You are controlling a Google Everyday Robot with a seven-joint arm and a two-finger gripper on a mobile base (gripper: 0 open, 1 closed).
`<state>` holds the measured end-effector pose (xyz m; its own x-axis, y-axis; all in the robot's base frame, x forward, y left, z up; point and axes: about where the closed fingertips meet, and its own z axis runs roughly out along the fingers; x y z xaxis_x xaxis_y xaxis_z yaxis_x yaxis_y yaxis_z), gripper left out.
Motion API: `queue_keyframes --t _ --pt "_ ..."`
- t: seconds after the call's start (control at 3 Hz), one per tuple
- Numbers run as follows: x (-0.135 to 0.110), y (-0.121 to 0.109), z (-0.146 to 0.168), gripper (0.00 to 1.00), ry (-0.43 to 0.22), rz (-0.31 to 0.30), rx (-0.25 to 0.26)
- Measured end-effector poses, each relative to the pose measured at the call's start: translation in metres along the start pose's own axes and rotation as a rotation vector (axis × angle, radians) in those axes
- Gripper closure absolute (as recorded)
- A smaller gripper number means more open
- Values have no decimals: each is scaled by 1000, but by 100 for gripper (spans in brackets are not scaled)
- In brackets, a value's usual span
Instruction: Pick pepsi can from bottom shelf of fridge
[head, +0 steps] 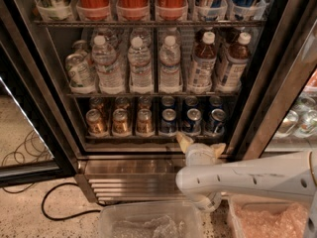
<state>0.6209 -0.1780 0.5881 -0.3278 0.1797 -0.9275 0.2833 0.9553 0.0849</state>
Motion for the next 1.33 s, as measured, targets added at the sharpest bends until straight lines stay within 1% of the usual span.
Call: queue_keyframes --t 0.33,0.67,1.0,1.33 --pt "-6 5 -1 15 -27 5 -14" --pt "-6 6 0 21 -28 -4 -16" --pt "6 6 7 22 -10 -47 -11" --pt "11 5 22 23 -21 -77 9"
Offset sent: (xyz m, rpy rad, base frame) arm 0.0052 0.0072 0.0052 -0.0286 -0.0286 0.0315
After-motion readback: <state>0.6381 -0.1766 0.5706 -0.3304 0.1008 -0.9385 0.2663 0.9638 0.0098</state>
